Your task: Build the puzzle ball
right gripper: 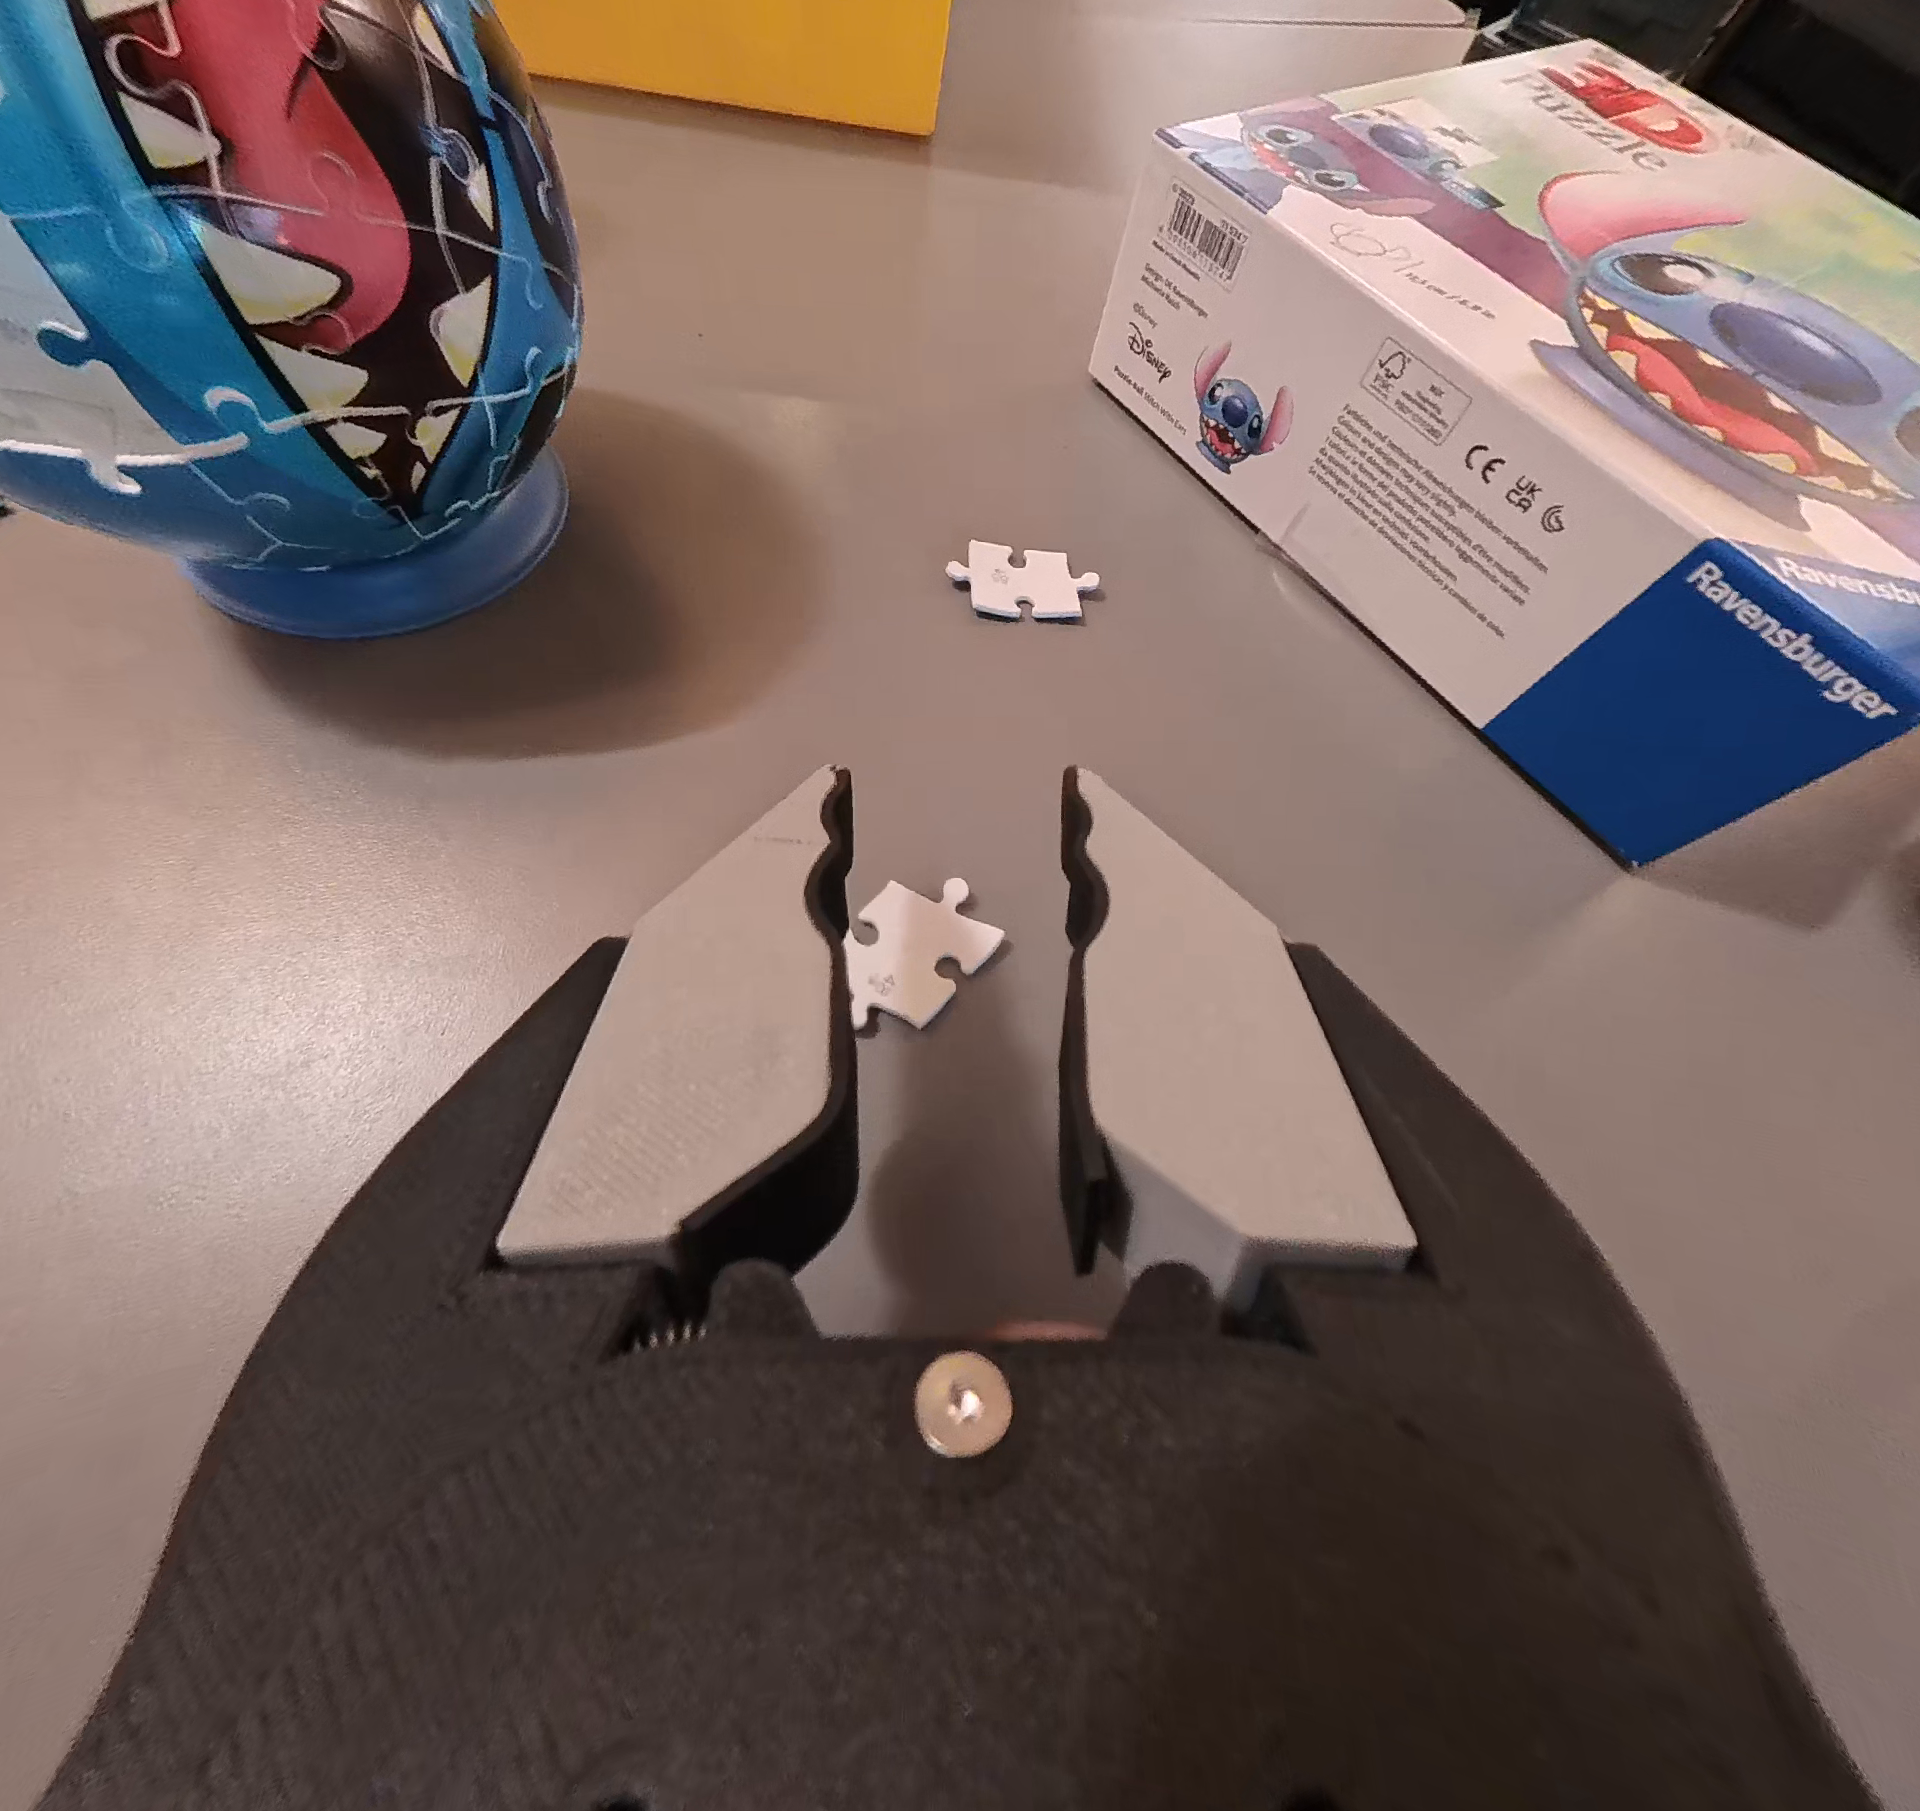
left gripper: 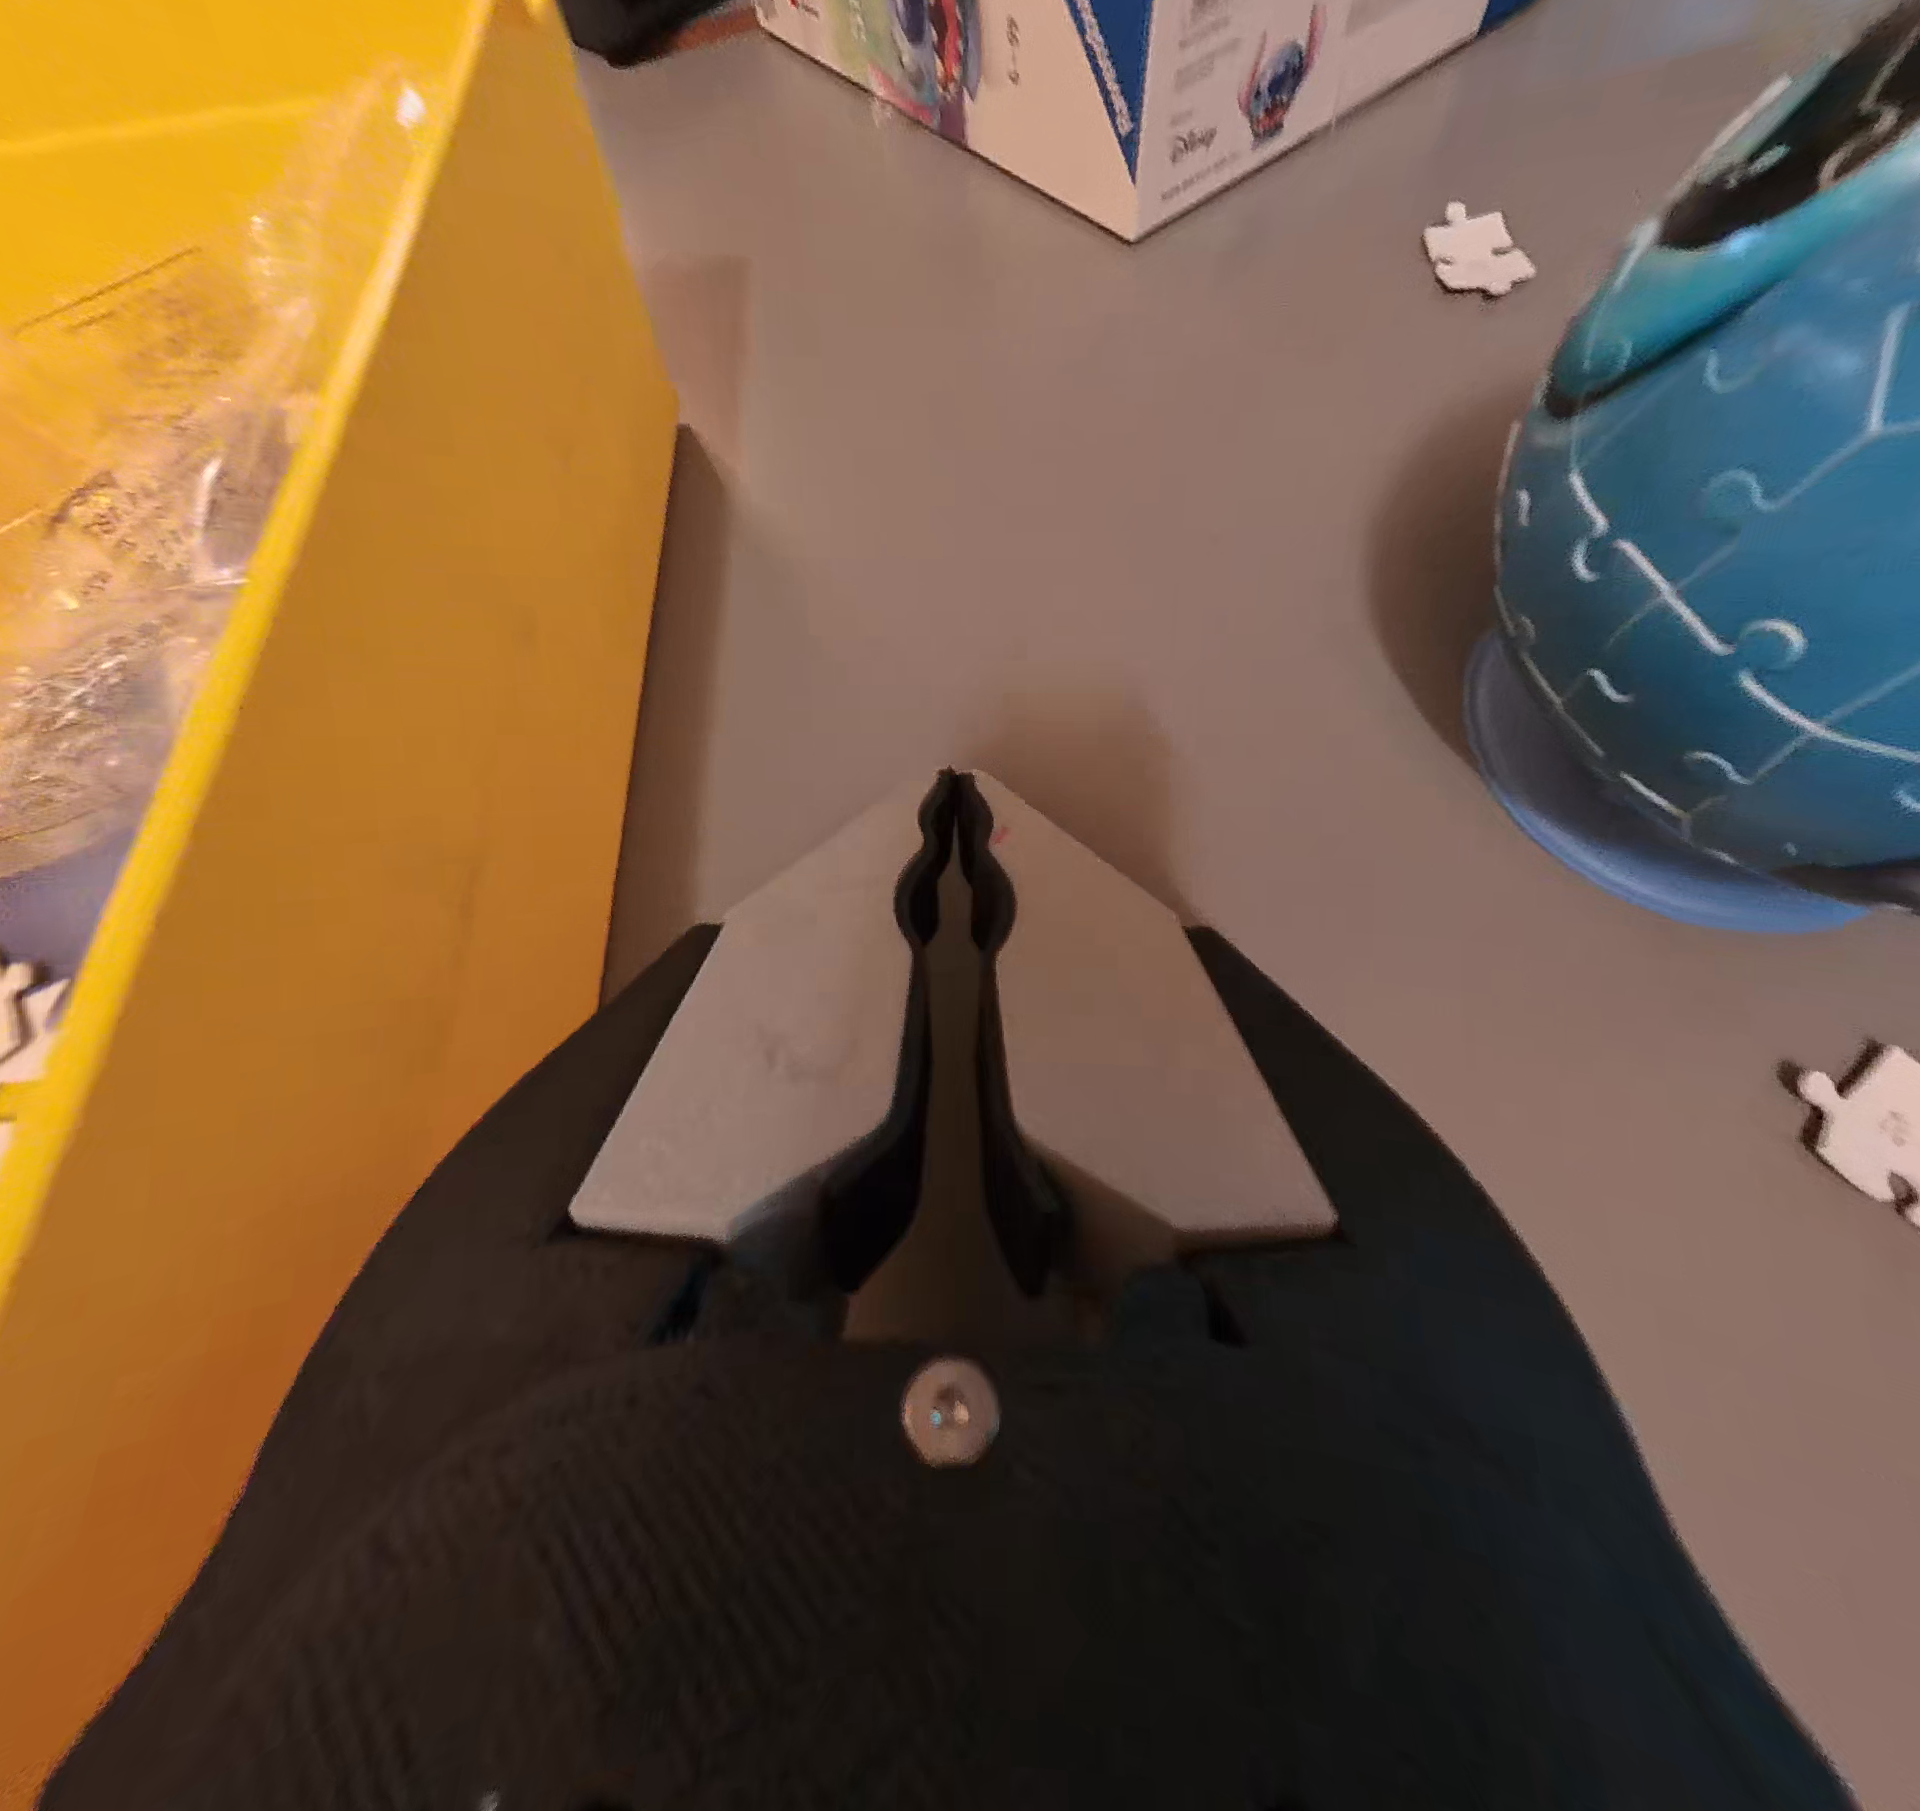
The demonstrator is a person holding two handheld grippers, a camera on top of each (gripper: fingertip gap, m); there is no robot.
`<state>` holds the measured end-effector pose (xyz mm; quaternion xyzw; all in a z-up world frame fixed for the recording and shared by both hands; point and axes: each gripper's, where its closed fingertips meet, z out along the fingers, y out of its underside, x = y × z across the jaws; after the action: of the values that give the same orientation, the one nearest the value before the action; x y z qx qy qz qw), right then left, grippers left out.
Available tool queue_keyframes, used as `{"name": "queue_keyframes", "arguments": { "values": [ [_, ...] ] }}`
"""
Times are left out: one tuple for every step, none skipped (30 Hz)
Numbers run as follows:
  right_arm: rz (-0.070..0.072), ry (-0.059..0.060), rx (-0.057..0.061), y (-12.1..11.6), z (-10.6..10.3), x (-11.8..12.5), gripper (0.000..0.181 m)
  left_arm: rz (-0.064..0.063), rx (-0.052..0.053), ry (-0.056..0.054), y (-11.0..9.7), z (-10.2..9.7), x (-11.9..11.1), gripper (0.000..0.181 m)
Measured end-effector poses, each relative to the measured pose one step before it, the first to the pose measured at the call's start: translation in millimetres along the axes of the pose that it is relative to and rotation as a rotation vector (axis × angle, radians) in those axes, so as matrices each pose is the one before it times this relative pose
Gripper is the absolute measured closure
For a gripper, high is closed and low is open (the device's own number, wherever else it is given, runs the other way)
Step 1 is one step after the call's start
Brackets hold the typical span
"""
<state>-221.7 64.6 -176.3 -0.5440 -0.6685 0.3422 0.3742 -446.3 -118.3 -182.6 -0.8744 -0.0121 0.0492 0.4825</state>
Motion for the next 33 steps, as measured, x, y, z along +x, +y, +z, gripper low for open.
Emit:
{"name": "queue_keyframes", "arguments": {
  "values": [
    [-0.0022,-0.0024,-0.0025,-0.05,0.90,-0.36,0.144,-0.0055,-0.0007,-0.0157,-0.47,0.86,-4.54,0.181],
    [0.0004,-0.0044,-0.0030,0.11,0.83,-0.32,0.144,0.0081,-0.0026,-0.0314,-0.63,1.85,-6.15,0.181],
    [0.0042,0.0000,-0.0016,-0.07,0.70,0.82,0.145,0.0300,0.0068,-0.0359,-2.27,2.37,-5.64,0.181],
    [0.0084,0.0108,0.0025,-0.52,0.28,2.58,0.144,0.0470,0.0153,-0.0181,-3.71,2.99,-1.84,0.181],
    [0.0108,0.0164,0.0060,-0.96,-0.07,3.68,0.136,0.0335,-0.0005,0.0013,-1.66,4.12,0.64,0.181],
    [0.0111,0.0146,0.0064,-0.85,-0.35,3.37,0.129,0.0120,-0.0122,0.0127,-0.20,4.94,0.77,0.181],
    [0.0089,0.0094,0.0086,-1.03,-0.74,2.57,0.127,0.0071,0.0014,0.0177,-2.13,4.41,0.96,0.181],
    [0.0068,0.0078,0.0124,-1.45,-1.03,2.08,0.126,-0.0020,0.0104,0.0043,-3.21,3.07,-1.40,0.181],
    [0.0083,0.0109,0.0111,-1.35,-1.03,2.43,0.121,0.0114,0.0132,0.0302,-3.63,2.28,4.22,0.181],
    [0.0151,0.0168,0.0048,-0.42,-0.69,3.69,0.112,0.0135,-0.0091,0.0151,0.20,2.88,2.15,0.181],
    [0.0220,0.0197,-0.0011,0.38,-0.19,4.61,0.099,-0.0011,-0.0186,0.0003,1.83,2.91,-0.65,0.181],
    [0.0222,0.0072,-0.0013,0.37,-0.20,3.05,0.090,0.0005,-0.0197,-0.0049,1.93,2.83,-1.17,0.181],
    [0.0168,-0.0133,0.0029,-0.22,-0.42,-0.01,0.090,0.0009,-0.0157,-0.0114,1.48,2.62,-2.01,0.181],
    [0.0128,-0.0151,0.0042,-0.34,-0.67,-0.58,0.094,-0.0025,-0.0138,-0.0153,1.18,2.15,-2.65,0.181],
    [0.0108,-0.0054,0.0031,-0.14,-0.74,0.30,0.098,0.0024,-0.0162,0.0039,1.94,1.69,0.58,0.181],
    [0.0067,0.0008,0.0026,-0.14,-0.70,0.76,0.099,0.0116,-0.0060,-0.0010,0.47,1.01,0.55,0.181],
    [0.0012,0.0031,0.0019,-0.05,-0.54,0.46,0.100,0.0232,0.0036,-0.0107,-0.42,-0.27,1.04,0.181],
    [-0.0030,0.0055,0.0009,0.16,-0.59,0.29,0.103,0.0240,0.0021,-0.0153,-0.39,-0.11,0.59,0.181],
    [-0.0052,0.0065,0.0006,0.07,-0.36,0.08,0.106,0.0166,-0.0086,0.0033,0.95,0.93,2.04,0.181],
    [-0.0060,0.0059,0.0010,-0.03,-0.25,0.05,0.109,0.0057,-0.0193,0.0152,2.32,1.98,2.47,0.181],
    [-0.0052,0.0054,0.0024,-0.24,-0.37,0.14,0.112,-0.0023,-0.0254,0.0233,2.98,2.55,2.59,0.181],
    [-0.0034,0.0052,0.0037,-0.52,-0.31,0.19,0.115,-0.0065,-0.0265,0.0287,3.27,2.59,2.81,0.181],
    [-0.0020,0.0039,0.0047,-0.52,-0.50,0.32,0.117,-0.0150,0.0058,0.0134,-0.84,0.04,-0.03,0.181],
    [-0.0003,0.0034,0.0055,-0.67,-0.57,0.34,0.120,-0.0189,0.0002,0.0184,0.11,-0.12,0.31,0.181],
    [0.0019,0.0035,0.0063,-0.70,-0.67,0.61,0.121,-0.0140,0.0010,0.0173,-0.08,-0.21,0.62,0.181],
    [0.0038,0.0035,0.0066,-0.66,-0.82,0.69,0.122,-0.0047,0.0015,0.0145,-0.16,-0.09,1.23,0.181],
    [0.0053,0.0010,0.0052,-0.51,-0.81,0.53,0.122,-0.0014,0.0004,0.0046,-0.14,0.06,0.42,0.181],
    [0.0059,-0.0016,0.0033,-0.19,-0.81,0.23,0.123,0.0008,0.0001,-0.0007,0.05,0.06,-0.04,0.181],
    [0.0050,-0.0024,0.0022,-0.04,-0.69,-0.14,0.124,0.0036,0.0002,-0.0022,-0.08,0.03,0.15,0.181],
    [0.0029,-0.0032,0.0015,0.04,-0.74,-0.30,0.124,0.0032,0.0006,0.0008,-0.18,0.01,0.37,0.181],
    [0.0009,-0.0031,0.0006,0.12,-0.74,-0.66,0.124,-0.0003,0.0001,0.0008,-0.06,0.09,0.04,0.181],
    [-0.0009,-0.0038,-0.0008,0.40,-0.50,-0.84,0.125,-0.0023,0.0011,0.0090,-0.12,0.04,0.82,0.181],
    [-0.0027,-0.0045,-0.0028,0.55,-0.38,-1.14,0.126,-0.0051,0.0013,0.0128,-0.20,-0.05,0.92,0.181]
  ]
}}
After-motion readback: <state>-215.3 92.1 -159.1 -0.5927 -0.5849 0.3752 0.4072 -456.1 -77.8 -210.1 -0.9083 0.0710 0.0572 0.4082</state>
